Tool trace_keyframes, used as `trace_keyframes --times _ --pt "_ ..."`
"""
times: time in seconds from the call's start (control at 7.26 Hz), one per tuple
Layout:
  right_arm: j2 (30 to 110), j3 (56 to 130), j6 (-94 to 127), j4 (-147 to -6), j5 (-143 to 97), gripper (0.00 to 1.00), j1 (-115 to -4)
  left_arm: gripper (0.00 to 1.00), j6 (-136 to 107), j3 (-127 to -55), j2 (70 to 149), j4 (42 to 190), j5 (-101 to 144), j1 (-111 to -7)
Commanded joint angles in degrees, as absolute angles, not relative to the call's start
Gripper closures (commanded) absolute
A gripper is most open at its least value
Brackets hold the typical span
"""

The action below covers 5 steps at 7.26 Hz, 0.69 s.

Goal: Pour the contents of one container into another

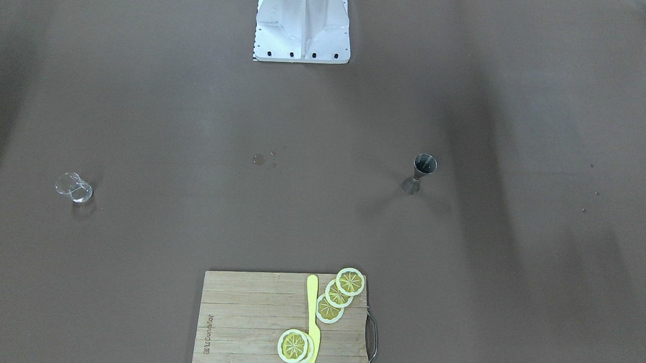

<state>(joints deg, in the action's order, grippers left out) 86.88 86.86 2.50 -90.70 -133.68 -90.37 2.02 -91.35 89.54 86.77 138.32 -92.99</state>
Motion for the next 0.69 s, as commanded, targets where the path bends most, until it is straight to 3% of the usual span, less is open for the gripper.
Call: trace_keyframes --times 0.0,0.55 --pt "86.8 86.9 2.5 -90.7 -133.7 0.00 -90.4 0.02 2.1 -91.3 89.4 86.7 138.3 -93.0" --pt "86.8 87.1 2.5 -90.7 -133.7 0.00 -90.4 0.02 2.1 -91.4 89.3 86.5 138.3 -93.1"
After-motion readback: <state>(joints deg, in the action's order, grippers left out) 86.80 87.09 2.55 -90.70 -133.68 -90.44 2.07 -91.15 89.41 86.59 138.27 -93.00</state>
